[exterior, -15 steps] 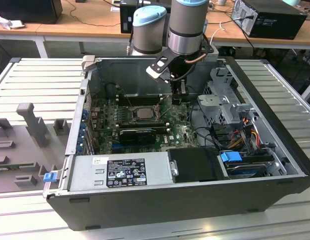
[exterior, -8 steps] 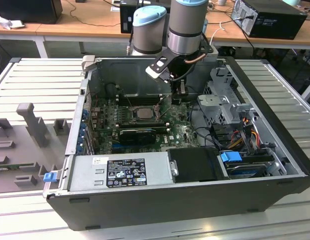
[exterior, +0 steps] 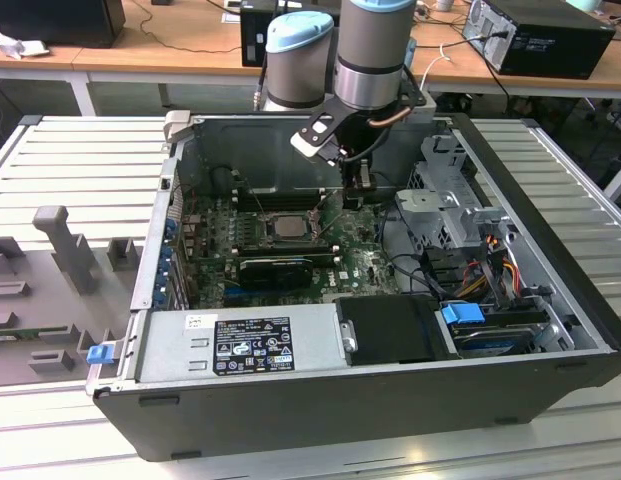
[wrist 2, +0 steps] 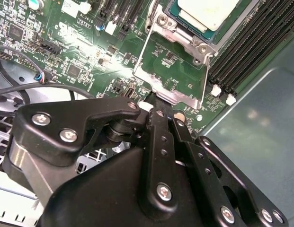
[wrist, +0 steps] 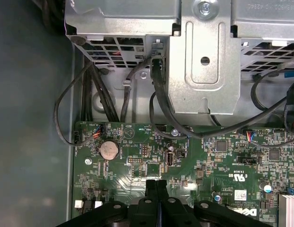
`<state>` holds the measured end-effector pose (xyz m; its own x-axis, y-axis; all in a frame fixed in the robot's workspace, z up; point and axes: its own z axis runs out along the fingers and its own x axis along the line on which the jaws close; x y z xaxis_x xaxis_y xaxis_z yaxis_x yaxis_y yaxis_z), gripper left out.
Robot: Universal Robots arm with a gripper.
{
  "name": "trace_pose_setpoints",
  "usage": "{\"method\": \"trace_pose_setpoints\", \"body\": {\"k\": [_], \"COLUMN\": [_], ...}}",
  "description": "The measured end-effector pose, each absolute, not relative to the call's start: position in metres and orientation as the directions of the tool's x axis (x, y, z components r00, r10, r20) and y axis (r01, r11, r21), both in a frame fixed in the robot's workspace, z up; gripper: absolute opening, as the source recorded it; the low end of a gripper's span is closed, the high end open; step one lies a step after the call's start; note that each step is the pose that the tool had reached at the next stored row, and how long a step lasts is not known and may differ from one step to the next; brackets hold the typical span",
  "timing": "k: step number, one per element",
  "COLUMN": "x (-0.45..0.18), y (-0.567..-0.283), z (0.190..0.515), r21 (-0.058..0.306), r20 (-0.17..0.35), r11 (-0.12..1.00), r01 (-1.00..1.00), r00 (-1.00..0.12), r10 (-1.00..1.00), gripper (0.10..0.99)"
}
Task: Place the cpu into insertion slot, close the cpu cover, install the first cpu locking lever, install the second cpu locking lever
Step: 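Close the cpu cover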
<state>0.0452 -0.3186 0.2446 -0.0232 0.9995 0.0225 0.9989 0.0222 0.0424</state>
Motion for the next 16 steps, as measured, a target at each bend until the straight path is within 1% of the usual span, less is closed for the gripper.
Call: {"method": "trace_pose_setpoints", "body": {"k": [16], "x": [0.034], "y": [-0.319], "z": [0.245], "r21": [0.042], "r20": [0.023], "r11": [0.022], "r01": [0.999], "r00": [-0.023], "r10": [0.999], "gripper": [0.106]}}
